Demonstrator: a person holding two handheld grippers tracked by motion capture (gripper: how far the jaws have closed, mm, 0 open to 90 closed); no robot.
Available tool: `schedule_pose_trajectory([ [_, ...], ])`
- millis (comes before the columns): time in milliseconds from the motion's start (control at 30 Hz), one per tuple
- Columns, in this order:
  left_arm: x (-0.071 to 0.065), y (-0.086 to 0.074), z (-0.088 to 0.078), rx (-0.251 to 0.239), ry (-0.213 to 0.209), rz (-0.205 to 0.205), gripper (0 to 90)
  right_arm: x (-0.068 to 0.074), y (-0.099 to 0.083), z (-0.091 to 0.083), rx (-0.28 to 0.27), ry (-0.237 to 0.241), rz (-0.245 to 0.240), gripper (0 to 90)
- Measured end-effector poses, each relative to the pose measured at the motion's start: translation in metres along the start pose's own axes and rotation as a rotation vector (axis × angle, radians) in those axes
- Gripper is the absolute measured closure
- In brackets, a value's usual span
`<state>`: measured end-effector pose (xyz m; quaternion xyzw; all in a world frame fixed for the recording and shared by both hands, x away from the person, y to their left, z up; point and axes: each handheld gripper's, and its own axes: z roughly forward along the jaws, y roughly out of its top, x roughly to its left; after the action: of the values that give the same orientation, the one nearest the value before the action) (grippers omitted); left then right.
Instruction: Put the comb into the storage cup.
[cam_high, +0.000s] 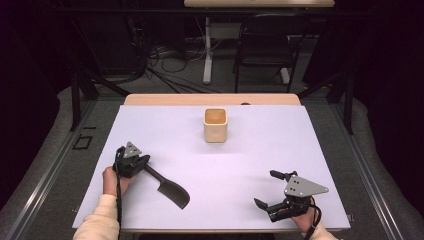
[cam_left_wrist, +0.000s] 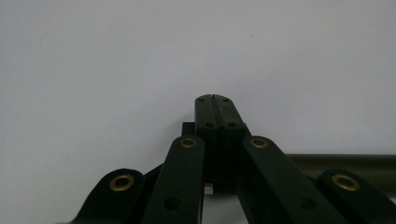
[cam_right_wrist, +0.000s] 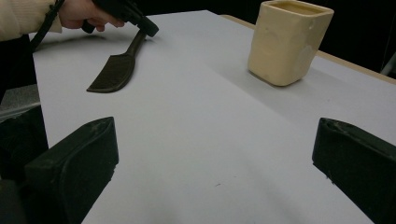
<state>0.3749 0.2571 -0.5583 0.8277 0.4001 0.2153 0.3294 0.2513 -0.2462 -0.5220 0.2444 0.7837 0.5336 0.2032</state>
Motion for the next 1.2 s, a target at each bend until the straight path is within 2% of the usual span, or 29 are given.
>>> schedule_pose_trajectory([
  [100,0.000,-0.001,-0.001,0.017,-0.003,0.006,88.8,0.000,0.000,0.000,0.000,0.000,0.000,0.1],
  [133,-0.002,-0.001,-0.003,0.031,-0.006,0.019,88.5,0.000,0.000,0.000,0.001,0.000,0.000,0.1],
  [367,-0.003,-0.004,-0.006,0.034,-0.010,0.019,88.4,0.000,0.000,0.000,0.003,0.001,0.001,0.2],
  [800,-0.006,-0.009,-0.014,0.075,-0.020,0.037,88.9,-0.001,0.000,-0.001,0.006,-0.003,-0.002,0.3],
  [1200,-0.008,-0.013,-0.022,0.091,-0.028,0.047,89.1,-0.001,0.000,-0.001,0.004,-0.004,-0.001,0.5],
])
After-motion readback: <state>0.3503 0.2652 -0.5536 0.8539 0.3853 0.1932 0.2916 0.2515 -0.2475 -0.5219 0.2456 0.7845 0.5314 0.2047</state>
